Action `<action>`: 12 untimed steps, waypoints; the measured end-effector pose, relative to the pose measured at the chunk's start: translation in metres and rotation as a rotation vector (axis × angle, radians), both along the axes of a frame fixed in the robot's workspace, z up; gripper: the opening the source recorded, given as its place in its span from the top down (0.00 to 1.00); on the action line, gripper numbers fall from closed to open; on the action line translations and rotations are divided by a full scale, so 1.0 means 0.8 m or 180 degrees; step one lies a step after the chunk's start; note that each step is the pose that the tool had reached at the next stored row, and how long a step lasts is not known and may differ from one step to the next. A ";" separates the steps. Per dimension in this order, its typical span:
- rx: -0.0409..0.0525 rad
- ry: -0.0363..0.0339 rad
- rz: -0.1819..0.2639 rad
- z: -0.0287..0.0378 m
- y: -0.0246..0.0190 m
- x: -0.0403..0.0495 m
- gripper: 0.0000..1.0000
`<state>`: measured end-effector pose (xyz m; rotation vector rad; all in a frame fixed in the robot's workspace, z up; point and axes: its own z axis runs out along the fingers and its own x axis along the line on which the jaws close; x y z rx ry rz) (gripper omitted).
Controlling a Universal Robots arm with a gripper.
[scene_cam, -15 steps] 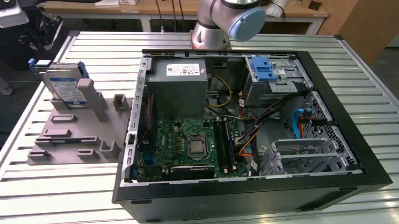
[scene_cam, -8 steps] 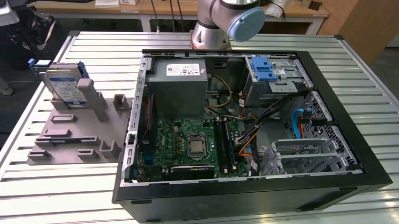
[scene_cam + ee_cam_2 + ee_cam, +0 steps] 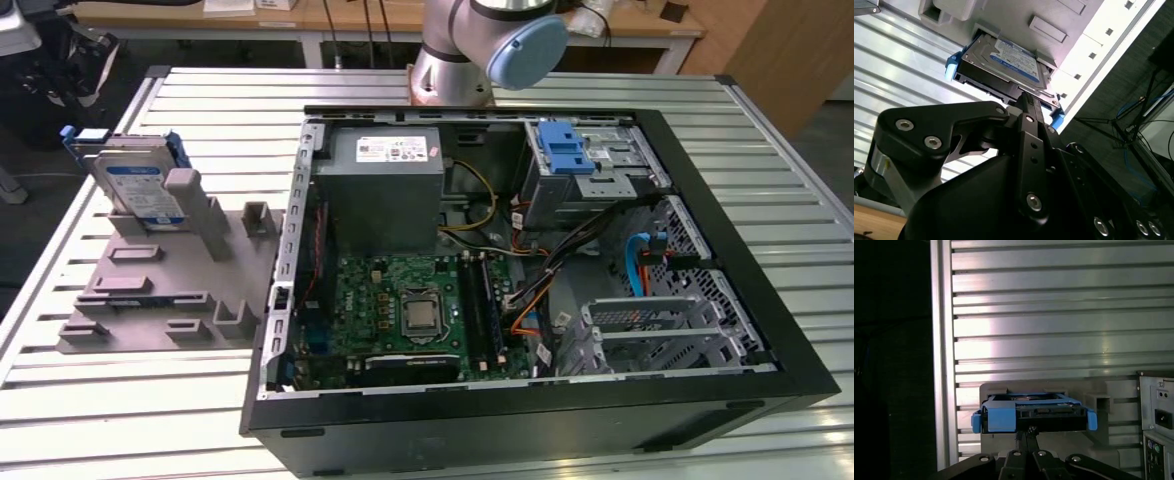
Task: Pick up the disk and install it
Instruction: 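Pick up the disk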
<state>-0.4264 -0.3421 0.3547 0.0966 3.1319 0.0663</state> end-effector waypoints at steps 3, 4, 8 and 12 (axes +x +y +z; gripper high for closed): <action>0.0000 0.0000 0.0010 0.0000 0.0000 0.000 0.89; 0.0000 0.0000 0.0018 0.0000 0.0000 0.000 0.89; 0.0000 0.0000 0.0081 0.0000 0.0000 0.000 0.89; 0.0000 0.0000 0.0189 0.0000 0.0000 0.000 0.89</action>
